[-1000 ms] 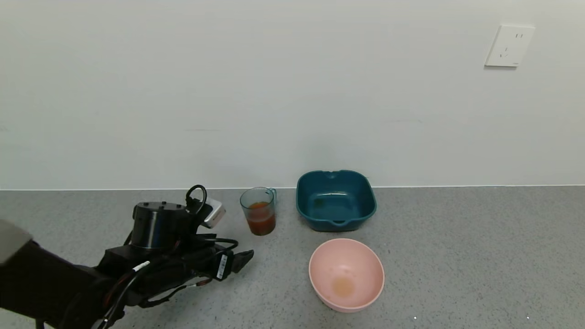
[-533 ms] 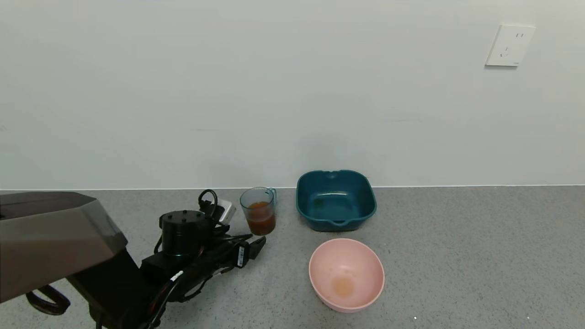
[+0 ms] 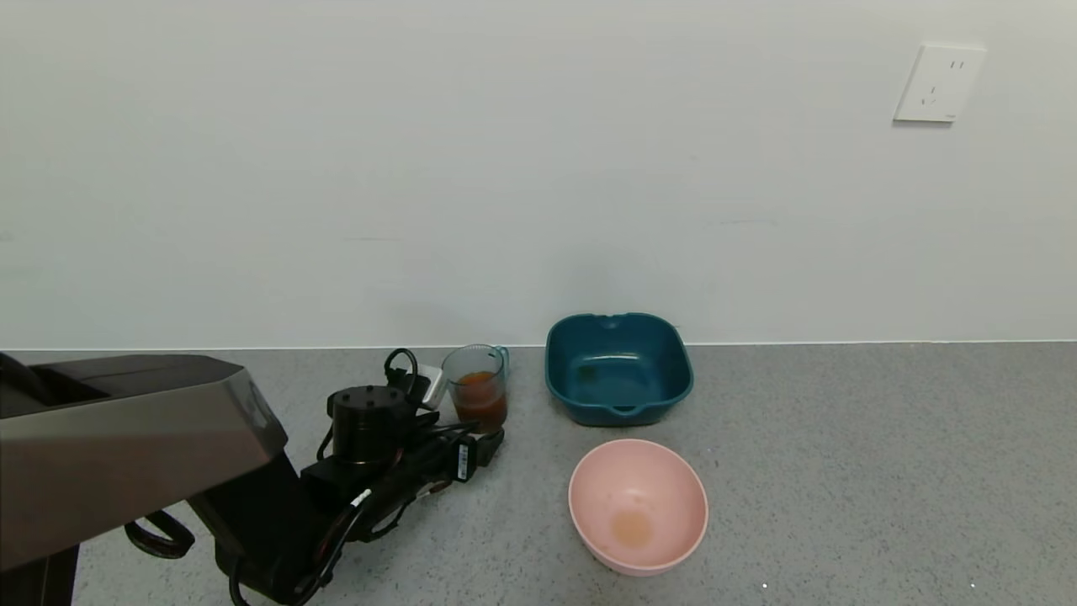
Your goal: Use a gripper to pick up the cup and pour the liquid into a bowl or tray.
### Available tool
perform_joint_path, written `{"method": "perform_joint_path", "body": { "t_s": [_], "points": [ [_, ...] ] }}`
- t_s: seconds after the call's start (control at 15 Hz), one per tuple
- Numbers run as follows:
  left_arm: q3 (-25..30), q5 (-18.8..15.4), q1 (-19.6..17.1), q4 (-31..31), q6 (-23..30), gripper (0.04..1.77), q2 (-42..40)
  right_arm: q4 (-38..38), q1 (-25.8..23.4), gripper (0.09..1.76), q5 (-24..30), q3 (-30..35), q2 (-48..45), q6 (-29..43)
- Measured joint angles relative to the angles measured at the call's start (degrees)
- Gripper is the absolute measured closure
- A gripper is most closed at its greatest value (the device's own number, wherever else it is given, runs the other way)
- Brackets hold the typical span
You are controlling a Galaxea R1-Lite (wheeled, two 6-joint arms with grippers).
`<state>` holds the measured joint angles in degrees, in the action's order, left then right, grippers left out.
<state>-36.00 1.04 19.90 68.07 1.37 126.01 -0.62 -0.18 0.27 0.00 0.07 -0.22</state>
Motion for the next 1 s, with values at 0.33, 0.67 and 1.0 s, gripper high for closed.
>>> {"method": "perform_joint_path", "body": {
  "t_s": [0.33, 0.67, 1.0],
  "points": [
    [-5.62, 1.91, -0.02, -0.07, 0.98, 0.09, 2.99, 0.02, 0.0, 0.14, -0.02, 0.0, 0.0, -0.02],
    [-8.7, 2.05, -0.16, -0.02, 1.11, 0.09, 5.63, -0.01, 0.0, 0.14, -0.02, 0.0, 0.0, -0.02],
    [-9.69, 2.05, -0.28, 0.0, 1.79, 0.09, 7.08, 0.0, 0.0, 0.14, 0.0, 0.0, 0.0, 0.0]
  ]
}}
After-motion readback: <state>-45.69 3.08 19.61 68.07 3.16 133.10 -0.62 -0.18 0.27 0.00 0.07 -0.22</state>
